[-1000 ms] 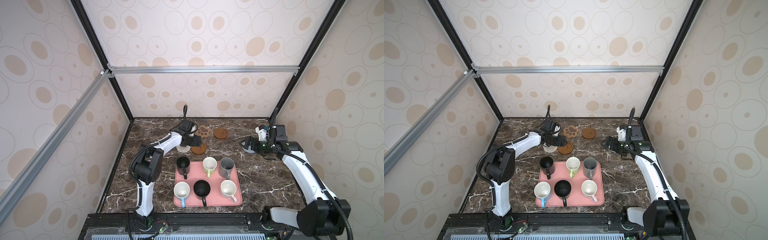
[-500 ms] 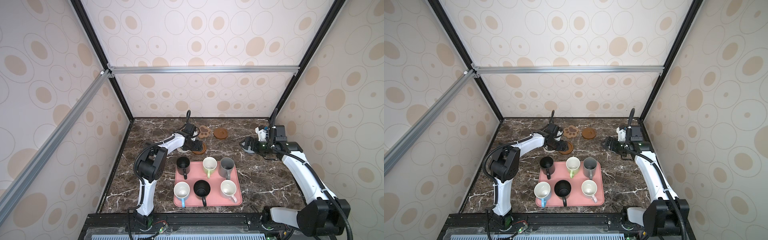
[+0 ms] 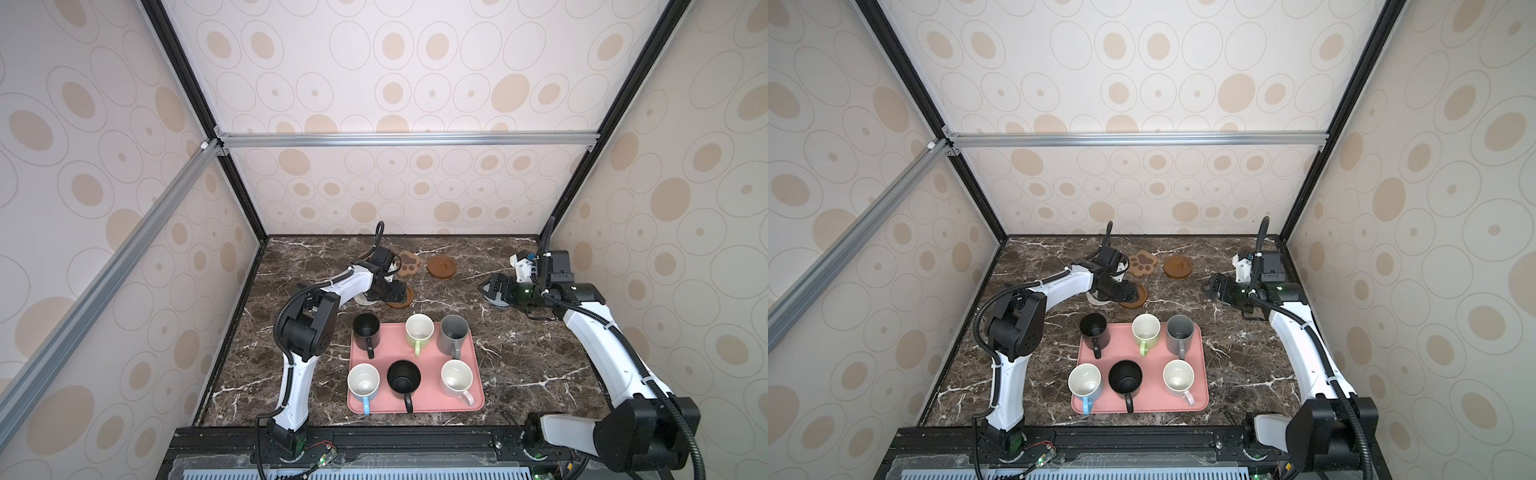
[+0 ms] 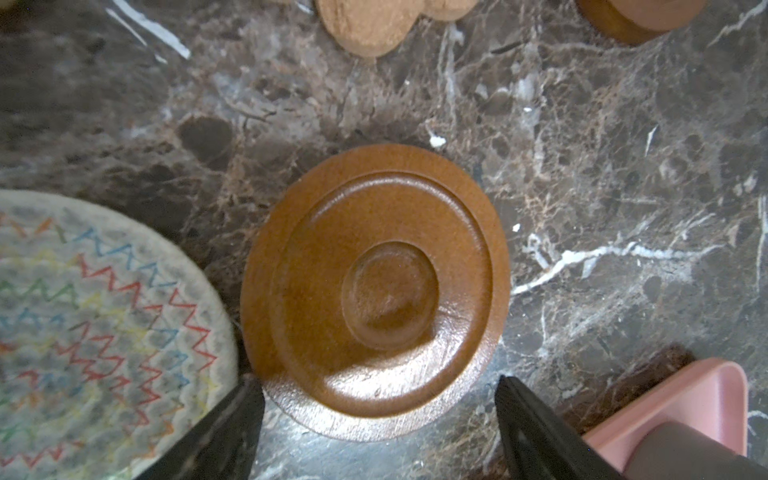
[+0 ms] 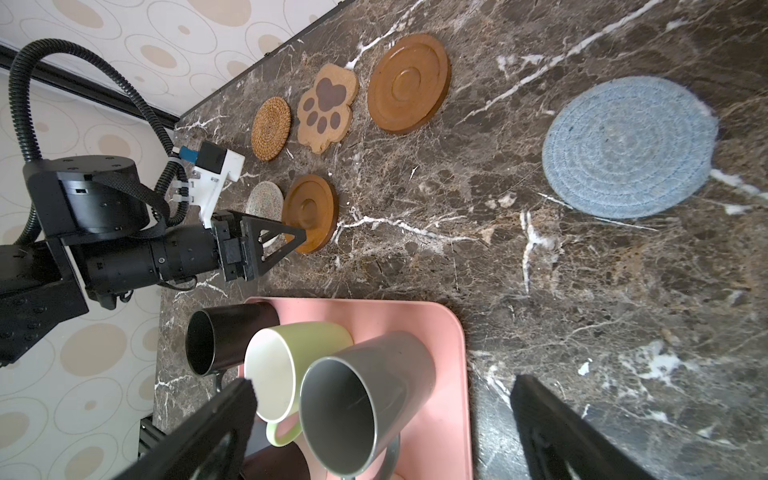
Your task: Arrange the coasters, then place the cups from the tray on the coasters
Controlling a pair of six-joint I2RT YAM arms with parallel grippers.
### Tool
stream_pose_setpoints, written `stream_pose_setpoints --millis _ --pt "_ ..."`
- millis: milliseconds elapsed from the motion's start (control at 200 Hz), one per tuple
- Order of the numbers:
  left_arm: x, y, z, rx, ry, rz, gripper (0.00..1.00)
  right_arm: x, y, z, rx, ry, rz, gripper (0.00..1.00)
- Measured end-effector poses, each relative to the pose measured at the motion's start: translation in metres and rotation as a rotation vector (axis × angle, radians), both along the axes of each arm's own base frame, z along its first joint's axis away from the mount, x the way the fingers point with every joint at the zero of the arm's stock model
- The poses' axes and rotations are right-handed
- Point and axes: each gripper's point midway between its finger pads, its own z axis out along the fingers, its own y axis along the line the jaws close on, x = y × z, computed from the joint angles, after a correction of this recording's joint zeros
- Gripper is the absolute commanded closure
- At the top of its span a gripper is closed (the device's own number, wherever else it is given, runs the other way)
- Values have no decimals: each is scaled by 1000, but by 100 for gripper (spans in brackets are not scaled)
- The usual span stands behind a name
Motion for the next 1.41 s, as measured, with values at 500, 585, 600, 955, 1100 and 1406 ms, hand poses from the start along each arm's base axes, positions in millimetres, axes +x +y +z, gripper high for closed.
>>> stream_pose_setpoints --millis 500,585,600,955,1100,1406 --pt "5 -10 -1 -35 3 -11 12 0 0 0 -1 0 -1 0" --pt "7 -12 2 -43 -5 -12 12 0 0 0 -1 0 -1 0" --pt "7 -12 2 -45 -6 -12 12 0 0 0 -2 0 -1 0" --pt "12 -16 7 -60 -19 -12 11 0 -1 0 -3 0 -2 0" --pt "22 -14 17 -56 -50 1 11 0 -1 -1 -5 1 -3 0" --pt "51 16 53 -21 -135 62 9 0 -3 -3 -16 8 -6 0"
